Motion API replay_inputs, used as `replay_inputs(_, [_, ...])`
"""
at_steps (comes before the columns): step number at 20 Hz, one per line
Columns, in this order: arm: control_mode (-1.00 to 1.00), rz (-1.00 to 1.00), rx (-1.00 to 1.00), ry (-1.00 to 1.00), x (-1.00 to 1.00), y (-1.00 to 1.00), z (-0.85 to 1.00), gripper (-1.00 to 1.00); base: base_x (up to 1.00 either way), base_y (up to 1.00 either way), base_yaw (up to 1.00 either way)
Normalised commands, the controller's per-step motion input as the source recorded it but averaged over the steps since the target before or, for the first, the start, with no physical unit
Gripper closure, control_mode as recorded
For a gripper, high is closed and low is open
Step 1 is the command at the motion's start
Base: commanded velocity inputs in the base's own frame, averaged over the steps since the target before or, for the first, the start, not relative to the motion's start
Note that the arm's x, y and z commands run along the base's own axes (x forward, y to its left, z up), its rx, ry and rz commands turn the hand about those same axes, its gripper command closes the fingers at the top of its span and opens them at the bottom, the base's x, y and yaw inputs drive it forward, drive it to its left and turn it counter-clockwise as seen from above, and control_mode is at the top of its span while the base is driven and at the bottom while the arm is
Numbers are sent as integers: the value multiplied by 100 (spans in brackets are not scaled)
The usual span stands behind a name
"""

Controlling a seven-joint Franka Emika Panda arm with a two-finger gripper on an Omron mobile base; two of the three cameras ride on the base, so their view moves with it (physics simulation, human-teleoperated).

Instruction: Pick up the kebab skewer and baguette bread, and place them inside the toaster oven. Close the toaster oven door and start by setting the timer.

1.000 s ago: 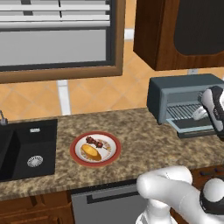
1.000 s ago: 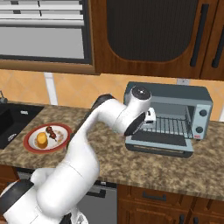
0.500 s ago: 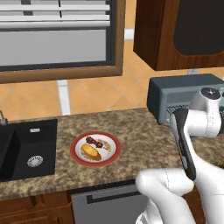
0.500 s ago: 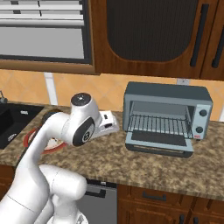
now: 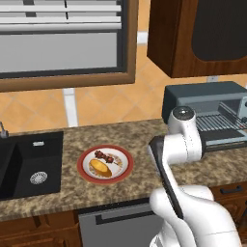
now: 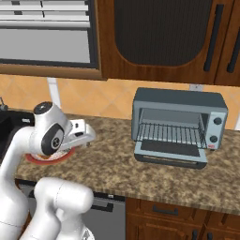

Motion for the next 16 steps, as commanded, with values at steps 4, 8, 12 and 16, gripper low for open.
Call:
replay_inputs(4, [-100, -20, 0, 0, 0, 100, 0, -100, 0, 0, 0])
replay_inputs(8, [-100, -14, 10, 15, -3, 100, 2, -100, 0, 0, 0])
replay_inputs(12, [-100, -2, 10, 29, 15, 100, -12, -100, 0, 0, 0])
replay_inputs(16, [-100, 0, 0, 24, 36, 100, -29, -100, 0, 0, 0])
